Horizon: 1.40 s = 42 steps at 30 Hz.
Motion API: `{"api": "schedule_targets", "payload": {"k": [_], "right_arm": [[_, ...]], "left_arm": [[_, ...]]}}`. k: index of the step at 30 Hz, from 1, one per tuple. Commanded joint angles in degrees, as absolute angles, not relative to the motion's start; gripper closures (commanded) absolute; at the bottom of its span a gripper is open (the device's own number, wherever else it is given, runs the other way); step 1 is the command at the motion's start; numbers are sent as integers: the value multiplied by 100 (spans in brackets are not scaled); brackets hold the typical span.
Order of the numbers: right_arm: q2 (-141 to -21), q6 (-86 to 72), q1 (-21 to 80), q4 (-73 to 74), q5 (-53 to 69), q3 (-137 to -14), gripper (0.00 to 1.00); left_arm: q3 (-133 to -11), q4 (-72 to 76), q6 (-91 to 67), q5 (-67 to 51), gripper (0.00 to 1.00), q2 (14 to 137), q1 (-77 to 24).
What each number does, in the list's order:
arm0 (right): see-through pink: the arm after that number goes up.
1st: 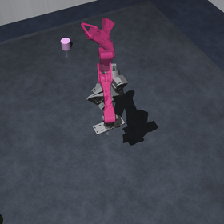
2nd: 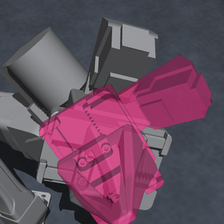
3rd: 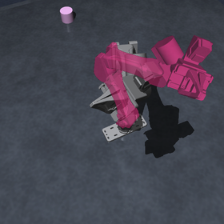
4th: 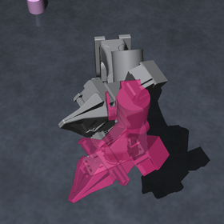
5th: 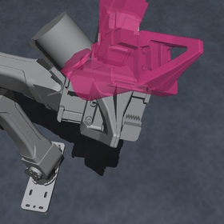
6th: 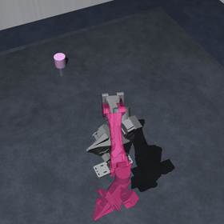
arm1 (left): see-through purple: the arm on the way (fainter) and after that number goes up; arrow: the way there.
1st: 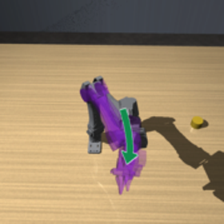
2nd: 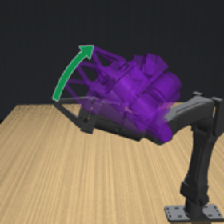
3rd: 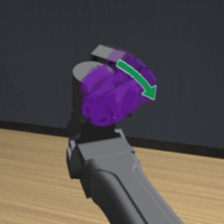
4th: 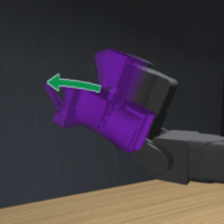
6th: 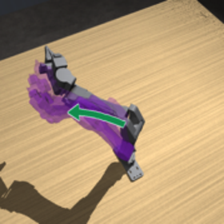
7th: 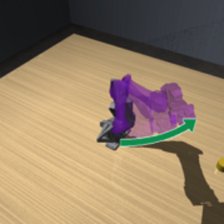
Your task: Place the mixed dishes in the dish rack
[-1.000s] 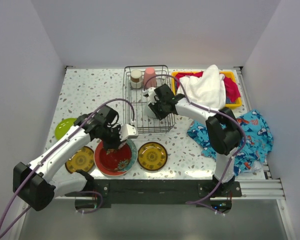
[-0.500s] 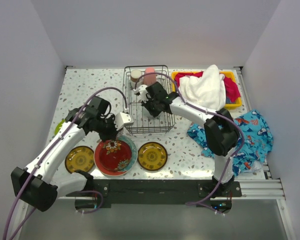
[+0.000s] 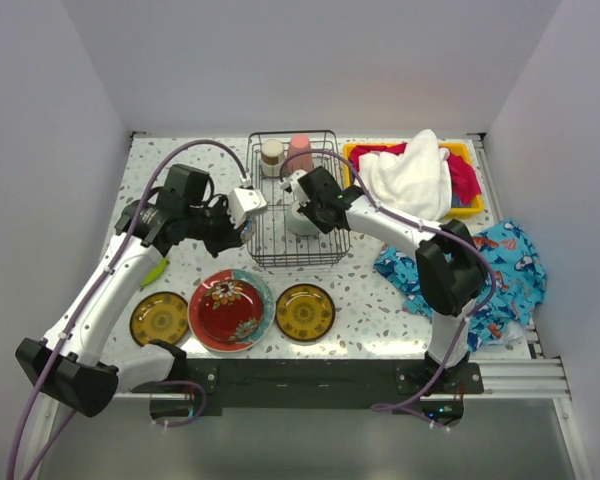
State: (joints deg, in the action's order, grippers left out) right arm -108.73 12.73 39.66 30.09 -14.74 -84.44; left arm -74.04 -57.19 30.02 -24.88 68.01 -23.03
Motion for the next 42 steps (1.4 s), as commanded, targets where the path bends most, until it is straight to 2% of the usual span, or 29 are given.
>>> {"api": "schedule_targets", "payload": {"k": [1,7,18,25,29,30,31,32,33,35,36,37,42], "right_arm": [[-11407,1573,3894,2778,-1960,-8928,100],[-11865,1600,3911,2724,-1635,-9455,100],[-12322,1205,4148,2997,-1248,-10266,100],[-11787,1239,4096,2997,-1651,-9932,100],[-11007,1073,3763,3251,-1872,-9791,100],[-10891,977,3492,3348,-1863,-9739,97],[-10750,741,3315,3601,-1768,-9712,88],[-10645,599,3131,3725,-1366,-9686,56],[-10409,485,2746,3848,-1162,-9581,48],[-10196,334,2332,4086,-820,-9405,38],[-9978,395,2233,4122,-783,-9204,36],[-9889,439,2180,4192,-817,-9115,34],[-9449,606,2030,4175,-1054,-8588,32]], "left_arm": [[-7630,-5028,2567,-2707,100,6654,-2153],[-7155,-4386,2541,-2812,100,6153,-2153],[-6759,-3903,2066,-2883,100,5950,-2153],[-6654,-3490,1820,-3330,100,6055,-2153],[-6242,-2315,1320,-4173,100,6056,-2153],[-6005,-1998,1110,-4236,100,6090,-2153],[-5890,-1369,681,-4323,100,6143,-2153],[-5793,-1032,416,-4490,100,6300,-2153],[-5601,-654,117,-4570,100,6406,-2153],[-5389,751,-1051,-4701,100,6722,-2162],[-5066,1374,-1968,-4685,100,6819,-2171],[-4897,2633,-2439,-4641,100,6925,-2180],[-4798,4322,-3794,-3903,100,7935,-2680]]}}
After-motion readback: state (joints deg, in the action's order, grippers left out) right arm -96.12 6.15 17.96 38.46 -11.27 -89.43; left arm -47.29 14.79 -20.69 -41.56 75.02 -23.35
